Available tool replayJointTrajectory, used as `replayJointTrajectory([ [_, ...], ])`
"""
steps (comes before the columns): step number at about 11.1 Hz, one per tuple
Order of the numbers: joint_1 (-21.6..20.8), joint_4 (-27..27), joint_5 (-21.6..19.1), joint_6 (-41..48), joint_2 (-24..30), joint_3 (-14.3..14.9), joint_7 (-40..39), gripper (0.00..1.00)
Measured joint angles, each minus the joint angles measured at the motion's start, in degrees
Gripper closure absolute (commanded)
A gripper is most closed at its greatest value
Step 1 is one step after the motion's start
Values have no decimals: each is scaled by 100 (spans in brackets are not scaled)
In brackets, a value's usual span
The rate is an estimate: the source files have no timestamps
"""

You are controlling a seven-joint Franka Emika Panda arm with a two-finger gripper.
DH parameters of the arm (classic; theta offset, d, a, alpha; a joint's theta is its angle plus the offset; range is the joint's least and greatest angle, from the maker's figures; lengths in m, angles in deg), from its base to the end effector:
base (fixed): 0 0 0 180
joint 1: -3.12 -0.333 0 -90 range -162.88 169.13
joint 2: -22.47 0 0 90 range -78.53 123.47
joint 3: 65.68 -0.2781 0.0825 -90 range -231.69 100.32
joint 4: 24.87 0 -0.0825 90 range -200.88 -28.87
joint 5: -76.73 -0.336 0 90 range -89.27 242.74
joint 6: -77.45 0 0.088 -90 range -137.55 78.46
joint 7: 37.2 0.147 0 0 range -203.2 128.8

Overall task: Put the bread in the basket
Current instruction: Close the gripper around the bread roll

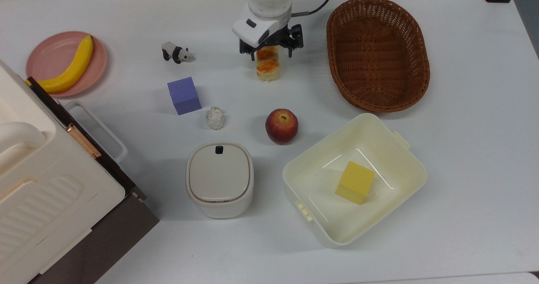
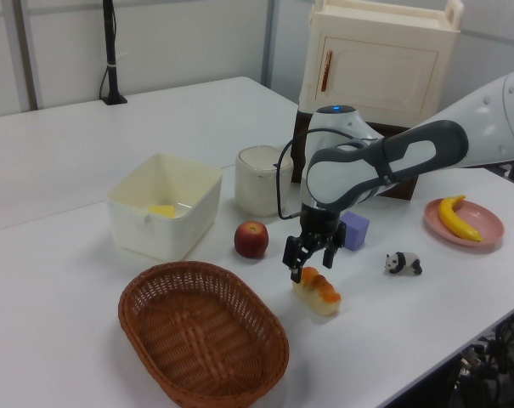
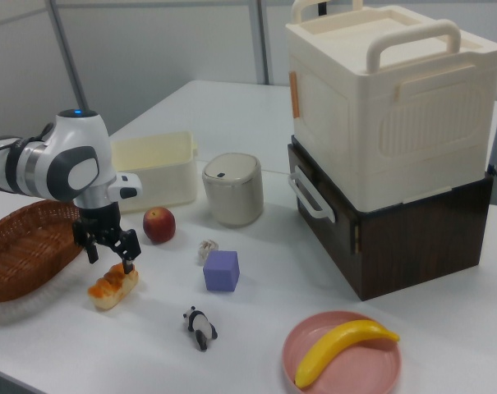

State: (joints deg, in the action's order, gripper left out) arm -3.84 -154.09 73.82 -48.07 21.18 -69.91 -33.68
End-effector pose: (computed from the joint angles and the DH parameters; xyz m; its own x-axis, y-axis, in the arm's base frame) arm 0.4631 0.0952 0.2996 0.9906 0.1036 -0.0898 0.1008 -0.9943 -0.0348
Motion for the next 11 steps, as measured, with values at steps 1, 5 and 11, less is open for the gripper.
replayJointTrajectory([
  [1, 0, 0, 0, 0, -70, 0, 0, 0],
  [5, -1, 4, 0, 0, -333, 0, 0, 60],
  [11, -1, 147, 1, -1, -486, 0, 1, 99],
])
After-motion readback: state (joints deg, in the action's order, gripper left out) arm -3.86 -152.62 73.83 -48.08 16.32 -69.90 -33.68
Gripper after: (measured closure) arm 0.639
